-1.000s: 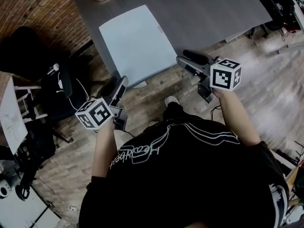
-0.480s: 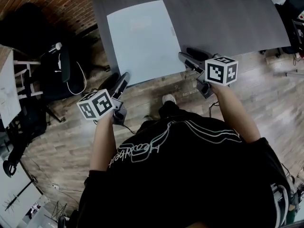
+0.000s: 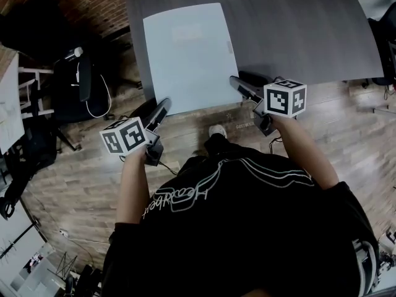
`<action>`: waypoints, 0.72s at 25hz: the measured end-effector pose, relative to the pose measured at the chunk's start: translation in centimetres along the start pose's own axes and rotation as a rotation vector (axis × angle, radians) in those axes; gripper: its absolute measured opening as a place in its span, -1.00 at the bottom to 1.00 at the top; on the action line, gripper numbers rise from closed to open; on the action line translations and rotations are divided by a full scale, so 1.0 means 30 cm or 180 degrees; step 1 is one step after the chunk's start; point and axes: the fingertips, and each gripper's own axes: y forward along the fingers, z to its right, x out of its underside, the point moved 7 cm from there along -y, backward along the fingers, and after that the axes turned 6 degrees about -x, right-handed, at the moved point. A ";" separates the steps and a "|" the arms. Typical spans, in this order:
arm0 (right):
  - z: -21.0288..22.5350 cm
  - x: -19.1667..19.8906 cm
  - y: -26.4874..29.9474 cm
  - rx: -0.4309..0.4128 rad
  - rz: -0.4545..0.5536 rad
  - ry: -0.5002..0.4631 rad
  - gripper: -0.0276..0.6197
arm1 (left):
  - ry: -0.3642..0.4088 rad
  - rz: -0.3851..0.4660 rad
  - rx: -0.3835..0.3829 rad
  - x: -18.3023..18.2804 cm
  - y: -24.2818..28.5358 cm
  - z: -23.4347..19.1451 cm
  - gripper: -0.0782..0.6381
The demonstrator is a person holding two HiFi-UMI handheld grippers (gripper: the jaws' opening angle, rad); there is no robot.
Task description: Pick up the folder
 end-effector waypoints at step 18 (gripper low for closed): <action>-0.072 0.120 -0.081 0.0190 0.0167 0.0093 -0.54 | 0.0109 -0.0172 0.0038 0.117 -0.067 0.043 -0.17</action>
